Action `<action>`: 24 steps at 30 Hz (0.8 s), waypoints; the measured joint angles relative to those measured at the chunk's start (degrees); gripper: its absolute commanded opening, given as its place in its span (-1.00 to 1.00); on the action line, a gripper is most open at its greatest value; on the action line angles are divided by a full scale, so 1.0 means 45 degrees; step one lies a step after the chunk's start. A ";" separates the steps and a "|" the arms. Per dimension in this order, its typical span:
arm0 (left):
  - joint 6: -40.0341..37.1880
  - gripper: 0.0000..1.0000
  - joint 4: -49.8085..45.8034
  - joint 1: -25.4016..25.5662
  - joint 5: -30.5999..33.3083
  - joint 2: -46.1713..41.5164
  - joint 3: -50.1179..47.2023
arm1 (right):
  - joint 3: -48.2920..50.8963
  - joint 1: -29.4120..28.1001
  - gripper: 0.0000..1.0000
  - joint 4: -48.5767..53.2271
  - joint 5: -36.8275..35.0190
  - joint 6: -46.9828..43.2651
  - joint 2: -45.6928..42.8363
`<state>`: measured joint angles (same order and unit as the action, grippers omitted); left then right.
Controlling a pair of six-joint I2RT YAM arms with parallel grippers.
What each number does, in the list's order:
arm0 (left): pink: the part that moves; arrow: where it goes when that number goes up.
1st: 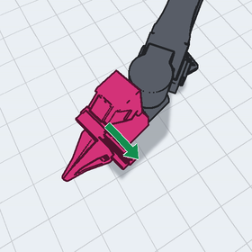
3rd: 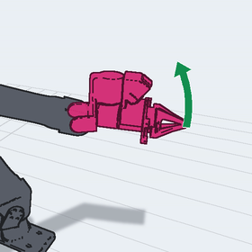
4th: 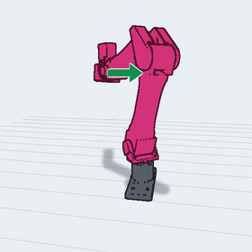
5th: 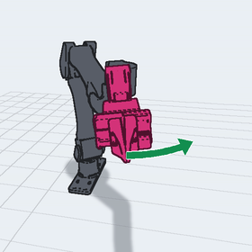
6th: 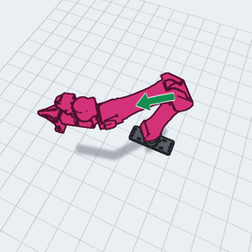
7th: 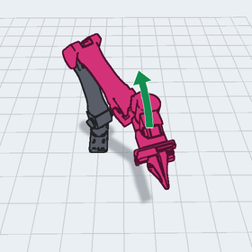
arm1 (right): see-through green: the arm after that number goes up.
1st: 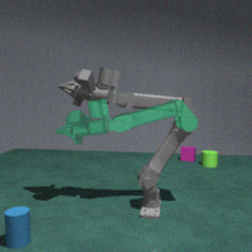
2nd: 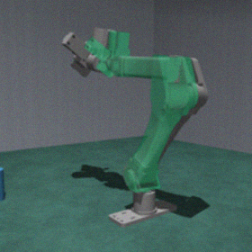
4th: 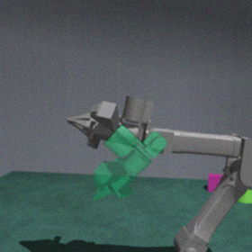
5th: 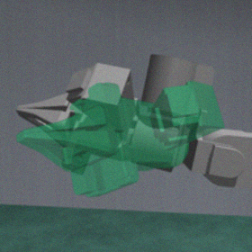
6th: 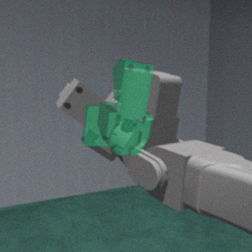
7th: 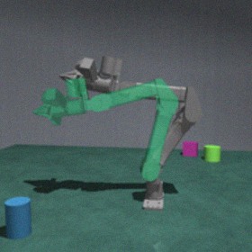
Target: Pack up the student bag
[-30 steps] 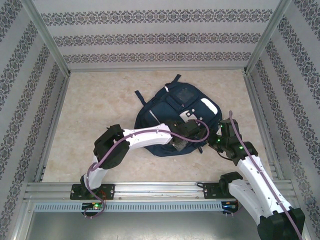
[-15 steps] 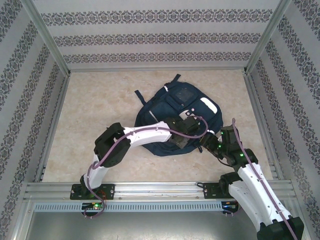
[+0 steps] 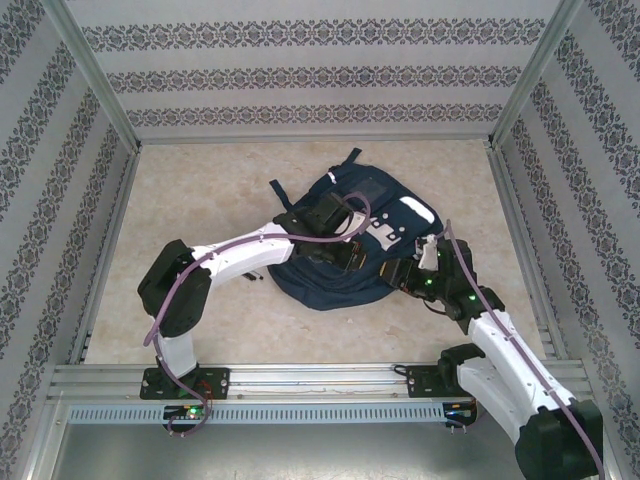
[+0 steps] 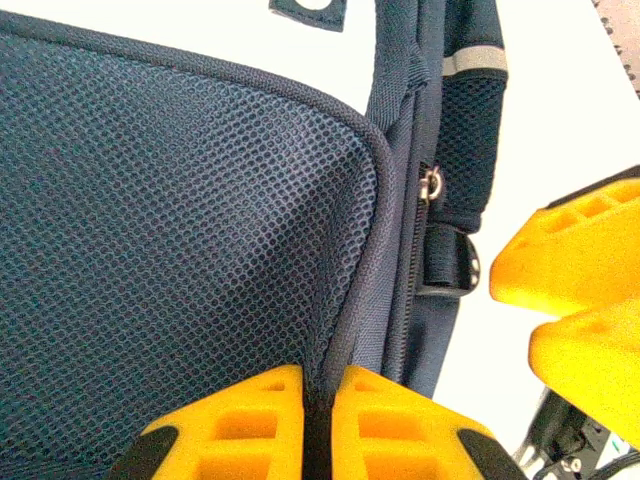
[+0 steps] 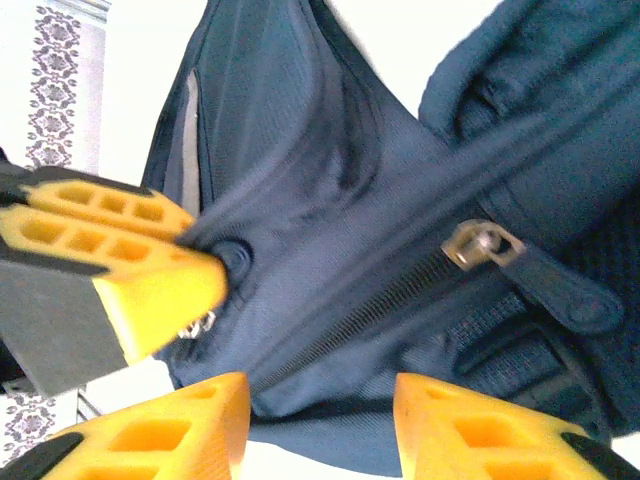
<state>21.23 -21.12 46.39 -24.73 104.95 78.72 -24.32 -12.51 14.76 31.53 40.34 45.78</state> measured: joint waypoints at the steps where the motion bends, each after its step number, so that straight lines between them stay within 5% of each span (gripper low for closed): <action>1: 0.0019 -1.00 0.0102 0.0000 -0.0175 0.0015 -0.0092 | 0.0000 -0.0005 -0.25 -0.0102 0.0000 -0.0019 0.0107; 24: -0.0374 -0.72 0.1166 -0.0005 -0.1909 0.1156 -0.0763 | 0.1171 -0.0005 -0.18 -0.1258 -0.0418 -0.0053 0.0767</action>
<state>19.55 -15.88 46.37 -33.32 110.15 75.29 -19.05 -12.53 9.10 29.65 40.10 49.23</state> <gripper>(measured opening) 0.136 0.407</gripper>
